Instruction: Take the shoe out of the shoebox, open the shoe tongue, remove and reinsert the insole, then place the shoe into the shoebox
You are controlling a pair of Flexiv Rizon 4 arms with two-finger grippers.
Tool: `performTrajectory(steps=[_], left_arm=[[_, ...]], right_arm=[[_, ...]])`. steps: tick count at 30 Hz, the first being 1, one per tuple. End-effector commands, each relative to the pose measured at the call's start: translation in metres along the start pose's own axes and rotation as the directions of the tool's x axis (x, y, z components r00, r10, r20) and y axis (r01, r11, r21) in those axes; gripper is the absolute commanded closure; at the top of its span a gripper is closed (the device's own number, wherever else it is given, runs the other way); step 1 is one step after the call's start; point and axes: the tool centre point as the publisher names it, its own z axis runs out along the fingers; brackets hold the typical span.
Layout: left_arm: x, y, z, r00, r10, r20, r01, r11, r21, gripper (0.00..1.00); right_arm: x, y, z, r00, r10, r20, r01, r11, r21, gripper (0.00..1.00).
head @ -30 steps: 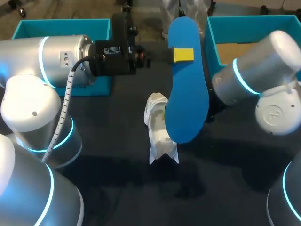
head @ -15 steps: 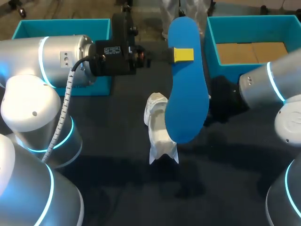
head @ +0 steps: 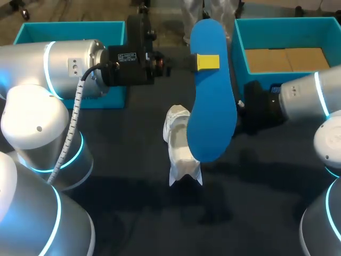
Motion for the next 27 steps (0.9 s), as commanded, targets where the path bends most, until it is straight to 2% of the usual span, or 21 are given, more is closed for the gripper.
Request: performTrajectory(steps=[1,6,9,11,13,19,22,27], left_arm=[[-0.003,0.001,-0.001,0.999,0.042,-0.003,-0.042,0.999,-0.017,1.0],[-0.008,-0.003,-0.007,0.983,0.185,0.005,-0.184,0.981,-0.056,1.0],[-0.009,-0.005,-0.01,0.968,0.251,-0.001,-0.251,0.966,-0.058,1.0],[-0.012,-0.006,-0.014,0.933,0.361,-0.01,-0.361,0.931,-0.061,1.0],[-0.014,-0.007,-0.016,0.912,0.41,-0.005,-0.41,0.912,-0.034,1.0],[-0.022,0.0,-0.024,0.8,0.6,-0.023,-0.601,0.799,-0.028,1.0],[-0.027,0.005,-0.028,0.71,0.703,-0.039,-0.704,0.708,-0.049,1.0],[-0.035,0.006,-0.031,0.567,0.822,-0.059,-0.824,0.565,-0.045,1.0]], right_arm=[[0.004,-0.005,-0.02,0.995,-0.006,-0.101,0.006,1.0,0.0,0.0],[0.019,-0.001,-0.03,0.99,0.01,-0.139,-0.009,1.0,0.011,0.0],[0.024,0.002,-0.034,0.989,0.014,-0.145,-0.013,1.0,0.009,0.0],[0.03,0.005,-0.04,0.985,0.026,-0.172,-0.028,1.0,-0.009,0.0],[0.034,0.007,-0.043,0.983,0.026,-0.18,-0.03,0.999,-0.019,0.0],[0.043,0.015,-0.051,0.972,0.045,-0.229,-0.054,0.998,-0.034,0.0],[0.046,0.019,-0.055,0.968,0.089,-0.233,-0.102,0.994,-0.043,0.0],[0.049,0.019,-0.056,0.967,0.077,-0.241,-0.086,0.996,-0.027,0.0]])
